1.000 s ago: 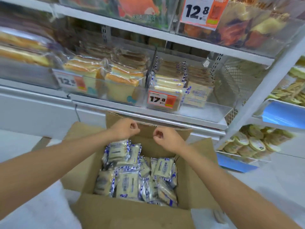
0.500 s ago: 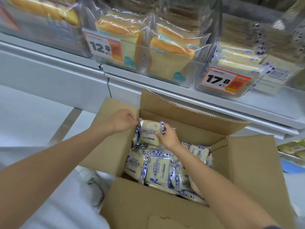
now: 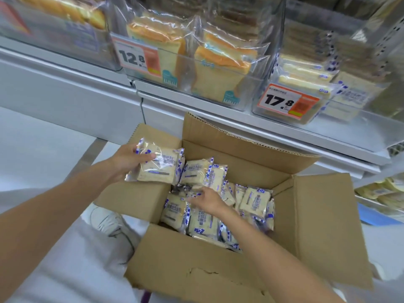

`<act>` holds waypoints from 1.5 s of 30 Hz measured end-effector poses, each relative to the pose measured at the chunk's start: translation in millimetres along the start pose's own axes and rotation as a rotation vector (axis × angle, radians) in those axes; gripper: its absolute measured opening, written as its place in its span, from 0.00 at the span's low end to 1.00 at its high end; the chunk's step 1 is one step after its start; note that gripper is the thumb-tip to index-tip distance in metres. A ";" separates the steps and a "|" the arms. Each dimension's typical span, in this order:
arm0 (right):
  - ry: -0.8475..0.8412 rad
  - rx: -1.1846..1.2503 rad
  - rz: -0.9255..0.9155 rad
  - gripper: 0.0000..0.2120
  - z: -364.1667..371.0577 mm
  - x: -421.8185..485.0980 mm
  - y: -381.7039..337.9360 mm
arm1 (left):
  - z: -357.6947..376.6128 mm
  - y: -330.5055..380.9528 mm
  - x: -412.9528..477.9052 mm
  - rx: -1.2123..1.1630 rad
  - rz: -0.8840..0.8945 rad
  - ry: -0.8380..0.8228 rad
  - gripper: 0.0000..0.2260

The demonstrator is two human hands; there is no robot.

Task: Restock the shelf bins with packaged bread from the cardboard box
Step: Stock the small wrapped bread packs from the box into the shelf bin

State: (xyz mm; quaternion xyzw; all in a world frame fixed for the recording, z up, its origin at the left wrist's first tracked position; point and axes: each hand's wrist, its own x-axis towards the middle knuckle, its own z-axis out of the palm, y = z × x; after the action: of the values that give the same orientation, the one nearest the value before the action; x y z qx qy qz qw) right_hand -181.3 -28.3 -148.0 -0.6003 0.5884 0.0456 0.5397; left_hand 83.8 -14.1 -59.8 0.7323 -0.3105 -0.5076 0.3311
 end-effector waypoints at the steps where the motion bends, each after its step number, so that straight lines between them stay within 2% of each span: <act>1: 0.014 -0.078 0.012 0.28 16.4 6.8 0.5 | -2.1 -0.9 -1.8 0.007 -0.015 -0.005 0.19; 3: 0.081 -0.226 -0.017 0.22 38.4 14.7 0.9 | 0.8 -3.7 -6.9 0.043 -0.024 -0.033 0.13; 5: 0.110 -0.212 -0.054 0.19 39.9 13.6 -2.7 | 5.3 -4.2 -6.4 0.050 -0.021 -0.020 0.11; 7: 0.141 -0.135 -0.077 0.10 22.8 5.1 -3.1 | 6.8 0.3 -8.5 0.055 -0.005 -0.025 0.12; 9: 0.220 -0.103 -0.133 0.06 -8.6 -7.9 0.8 | 9.3 0.9 -4.4 0.077 0.005 -0.018 0.18; 13: 0.288 0.128 -0.293 0.07 -88.5 -57.4 3.1 | 31.8 16.9 -20.6 0.056 0.054 -0.072 0.11; 16: 0.299 0.252 -0.354 0.09 -136.2 -92.5 -6.6 | 61.2 37.4 -40.6 0.011 0.091 -0.132 0.12; 18: 0.322 0.293 -0.385 0.10 -151.4 -106.7 -16.5 | 84.7 55.3 -57.0 0.023 0.123 -0.190 0.19; 21: 0.364 0.283 -0.414 0.09 -159.7 -123.6 -27.6 | 117.3 86.6 -84.0 0.153 0.244 -0.230 0.42; 22: 0.391 0.257 -0.419 0.10 -163.4 -130.0 -29.7 | 125.0 94.7 -88.0 0.185 0.272 -0.215 0.46; 23: 0.431 0.192 -0.422 0.13 -169.6 -138.9 -32.1 | 132.9 104.9 -93.2 0.204 0.311 -0.200 0.45; 26: 0.524 -0.238 -0.502 0.39 -199.3 -172.3 -37.5 | 152.5 144.2 -109.3 0.271 0.399 -0.193 0.33; 27: 0.544 -0.385 -0.525 0.44 -210.0 -185.2 -41.4 | 161.3 159.0 -114.6 0.302 0.446 -0.212 0.31; 28: 0.573 -0.484 -0.548 0.46 -221.7 -195.6 -45.4 | 170.2 174.7 -119.4 0.323 0.497 -0.224 0.33; 30: 0.653 -0.553 -0.605 0.37 -249.1 -214.0 -54.7 | 186.5 209.7 -130.1 0.370 0.635 -0.222 0.34; 32: 0.811 -0.605 -0.658 0.29 -283.1 -230.0 -61.3 | 196.0 244.8 -136.3 0.384 0.794 -0.256 0.34; 34: 0.976 -0.693 -0.651 0.28 -324.8 -242.8 -63.4 | 201.8 275.6 -133.4 0.380 0.947 -0.278 0.33; 37: 1.088 -0.770 -0.590 0.29 -382.0 -252.1 -67.5 | 209.7 302.5 -105.6 0.541 1.057 -0.150 0.30; 40: 0.989 -0.890 -0.446 0.31 -413.7 -230.3 -67.8 | 221.5 308.1 -70.6 0.848 1.078 -0.065 0.29; 43: 0.783 -1.001 -0.258 0.38 -417.1 -186.5 -57.1 | 229.2 299.6 -43.8 1.208 1.067 0.000 0.29; 45: 0.661 -1.015 -0.184 0.40 -413.2 -160.9 -48.8 | 230.2 290.5 -35.1 1.326 1.069 0.051 0.29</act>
State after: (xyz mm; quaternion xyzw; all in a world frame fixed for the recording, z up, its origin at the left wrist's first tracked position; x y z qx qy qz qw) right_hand -433.1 -225.9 162.8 -0.8132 0.5753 0.0846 -0.0230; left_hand -179.4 -196.2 130.4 0.5410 -0.8400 0.0206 0.0360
